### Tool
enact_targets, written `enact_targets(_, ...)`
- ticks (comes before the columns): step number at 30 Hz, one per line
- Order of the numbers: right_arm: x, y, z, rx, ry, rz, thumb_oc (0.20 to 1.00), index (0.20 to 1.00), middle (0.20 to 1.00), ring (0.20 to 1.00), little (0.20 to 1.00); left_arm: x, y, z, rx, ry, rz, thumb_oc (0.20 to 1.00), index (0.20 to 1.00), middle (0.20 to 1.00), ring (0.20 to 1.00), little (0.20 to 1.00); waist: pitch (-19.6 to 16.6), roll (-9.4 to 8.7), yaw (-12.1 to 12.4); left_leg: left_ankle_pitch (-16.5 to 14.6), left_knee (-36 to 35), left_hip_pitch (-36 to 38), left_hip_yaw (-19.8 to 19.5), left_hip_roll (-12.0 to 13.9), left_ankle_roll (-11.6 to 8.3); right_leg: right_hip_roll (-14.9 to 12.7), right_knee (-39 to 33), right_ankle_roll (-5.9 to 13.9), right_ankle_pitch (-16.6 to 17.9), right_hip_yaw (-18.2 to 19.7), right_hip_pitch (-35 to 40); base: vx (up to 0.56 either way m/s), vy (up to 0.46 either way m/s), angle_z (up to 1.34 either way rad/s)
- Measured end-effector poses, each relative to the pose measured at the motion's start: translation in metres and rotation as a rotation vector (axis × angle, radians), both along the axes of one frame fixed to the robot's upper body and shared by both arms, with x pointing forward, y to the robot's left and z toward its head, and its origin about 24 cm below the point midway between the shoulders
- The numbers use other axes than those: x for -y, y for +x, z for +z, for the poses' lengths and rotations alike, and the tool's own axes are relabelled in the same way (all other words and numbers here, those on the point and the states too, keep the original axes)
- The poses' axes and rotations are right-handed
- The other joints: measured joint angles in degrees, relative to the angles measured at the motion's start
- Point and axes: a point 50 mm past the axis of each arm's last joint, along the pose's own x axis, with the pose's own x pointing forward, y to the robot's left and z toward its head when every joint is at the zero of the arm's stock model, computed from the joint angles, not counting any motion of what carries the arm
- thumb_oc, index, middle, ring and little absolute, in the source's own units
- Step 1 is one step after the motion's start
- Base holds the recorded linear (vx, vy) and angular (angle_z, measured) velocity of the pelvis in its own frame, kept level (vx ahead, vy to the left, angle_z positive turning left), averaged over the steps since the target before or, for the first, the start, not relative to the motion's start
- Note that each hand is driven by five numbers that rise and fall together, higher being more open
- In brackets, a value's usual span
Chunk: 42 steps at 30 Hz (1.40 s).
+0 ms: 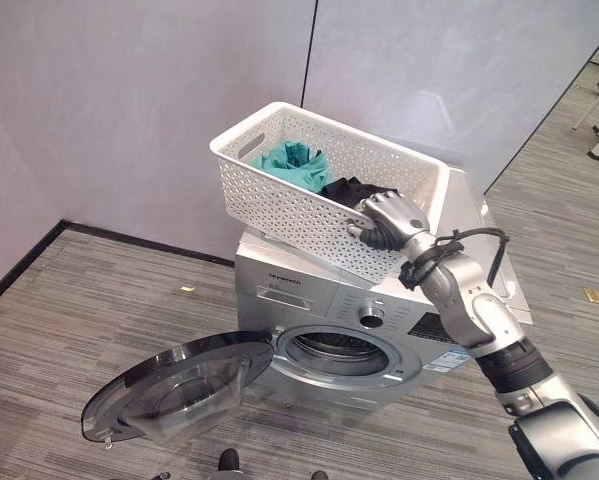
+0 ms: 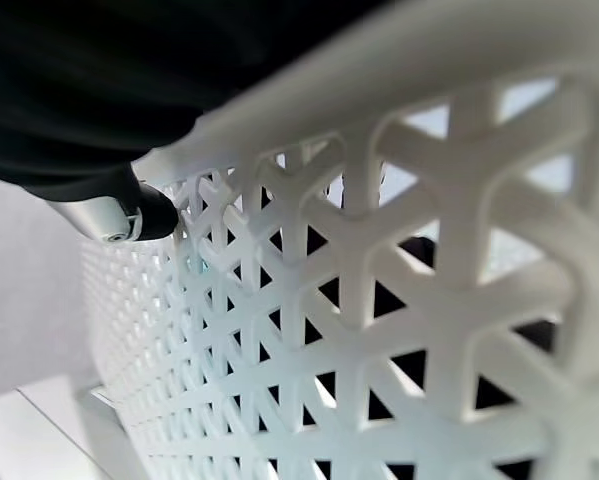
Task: Grab the laundry basket,head to the washer,open it,put in the laundry and shut it.
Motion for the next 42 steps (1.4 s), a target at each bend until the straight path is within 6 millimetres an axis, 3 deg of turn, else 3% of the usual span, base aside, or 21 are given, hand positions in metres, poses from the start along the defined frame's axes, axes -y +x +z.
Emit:
enact_targets(2, 0.011, 0.002, -0.004, -0.018, -0.018, -0.037, 0.2, 0.2, 0.2, 0.2, 0.2, 0.001, -0.001, 0.0, -0.002, -0.002, 0.0, 1.0, 1.0, 1.0, 1.0, 1.0, -0.49, 0.0, 0.0, 0.0, 0.0, 0.01, 0.0, 0.0, 0.0, -0.02, -0.06, 0.0, -0.01, 0.0, 0.0, 0.0, 0.0, 0.0)
enact_targets(5, 0.045, 0.005, -0.005, -0.04, -0.103, -0.129, 0.2, 0.2, 0.2, 0.2, 0.2, 0.0, -0.001, 0.0, -0.006, -0.003, -0.005, 1.0, 1.0, 1.0, 1.0, 1.0, -0.82, 0.04, 0.15, 0.04, 0.0, 0.01, 0.04, -0.03, -0.06, -0.09, -0.46, 0.15, -0.13, -0.01, -0.03, 0.0, 0.0, 0.0)
enact_targets(12, 0.102, -0.011, -0.009, -0.073, -0.229, -0.232, 0.2, 0.2, 0.2, 0.2, 0.2, 0.001, -0.01, -0.001, -0.016, -0.012, -0.028, 1.0, 1.0, 1.0, 1.0, 1.0, -1.51, 0.68, -0.63, 0.07, -0.01, -0.13, 0.06, -0.06, -0.03, -0.13, -0.47, 0.13, -0.13, -0.08, -0.16, 0.0, -0.012, 0.0)
enact_targets(15, 0.112, -0.014, -0.007, -0.085, -0.269, -0.246, 0.2, 0.2, 0.2, 0.2, 0.2, 0.0, -0.013, -0.001, -0.019, -0.012, -0.026, 1.0, 1.0, 1.0, 1.0, 1.0, -1.55, 0.69, -1.4, 0.08, -0.02, -0.24, 0.05, 0.02, -0.05, -0.05, -0.48, 0.13, -0.13, -0.09, -0.25, 0.0, 0.0, 0.0)
enact_targets(33, 0.11, -0.026, 0.001, -0.141, -0.296, -0.063, 0.2, 0.2, 0.2, 0.2, 0.2, -0.004, -0.022, -0.001, -0.025, -0.013, -0.036, 1.0, 1.0, 1.0, 1.0, 1.0, -1.89, 0.22, -1.79, 0.09, -0.01, -0.32, -0.35, 0.09, -0.09, 0.02, -0.5, 0.14, -0.21, -0.81, -0.07, 0.0, -0.002, 0.0)
enact_targets(42, 0.113, -0.034, 0.005, -0.156, -0.495, 0.017, 0.2, 0.2, 0.2, 0.2, 0.2, -0.007, -0.02, 0.0, -0.03, -0.002, -0.074, 1.0, 1.0, 1.0, 1.0, 1.0, -2.56, -0.66, -1.72, 0.11, 0.0, -0.37, -0.74, 0.09, -0.13, 0.01, -0.5, 0.2, -0.38, -1.35, 0.08, 0.01, -0.005, 0.01)
